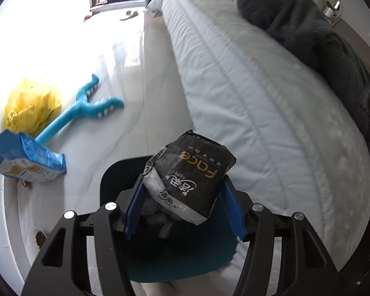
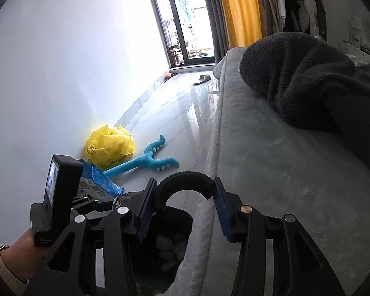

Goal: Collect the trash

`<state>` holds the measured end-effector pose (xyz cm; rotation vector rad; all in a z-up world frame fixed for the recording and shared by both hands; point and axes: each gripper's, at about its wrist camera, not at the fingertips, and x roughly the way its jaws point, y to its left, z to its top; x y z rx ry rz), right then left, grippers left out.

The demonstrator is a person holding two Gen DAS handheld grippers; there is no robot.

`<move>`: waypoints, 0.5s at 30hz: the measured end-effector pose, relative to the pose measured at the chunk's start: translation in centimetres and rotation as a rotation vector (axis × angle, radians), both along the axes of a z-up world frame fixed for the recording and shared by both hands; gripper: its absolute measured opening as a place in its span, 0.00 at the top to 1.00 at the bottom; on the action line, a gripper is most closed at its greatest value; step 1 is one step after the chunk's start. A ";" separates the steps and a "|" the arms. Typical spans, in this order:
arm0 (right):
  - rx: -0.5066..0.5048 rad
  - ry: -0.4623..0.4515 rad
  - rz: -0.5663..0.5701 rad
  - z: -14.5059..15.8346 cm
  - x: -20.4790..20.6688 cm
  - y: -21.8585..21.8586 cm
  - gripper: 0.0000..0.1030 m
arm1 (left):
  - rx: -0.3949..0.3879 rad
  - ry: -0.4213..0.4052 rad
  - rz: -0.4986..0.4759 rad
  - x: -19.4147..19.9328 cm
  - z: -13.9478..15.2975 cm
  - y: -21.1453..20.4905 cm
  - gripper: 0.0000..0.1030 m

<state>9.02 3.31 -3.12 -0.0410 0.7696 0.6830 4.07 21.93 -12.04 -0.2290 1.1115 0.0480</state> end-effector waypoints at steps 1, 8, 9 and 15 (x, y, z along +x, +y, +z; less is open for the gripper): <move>-0.006 0.004 0.009 -0.2 0.1 0.7 0.55 | -0.001 0.013 0.004 -0.1 -0.3 0.4 0.39; -0.035 0.025 0.044 -1.8 0.3 3.9 0.55 | -0.039 0.092 0.040 -1.1 -1.7 3.4 0.36; -0.043 0.031 0.048 -2.2 0.4 4.3 0.55 | -0.044 0.093 0.041 -1.2 -1.6 3.7 0.34; -0.093 0.066 0.070 -4.4 0.5 6.9 0.55 | -0.049 0.049 0.051 -1.8 -0.3 5.3 0.16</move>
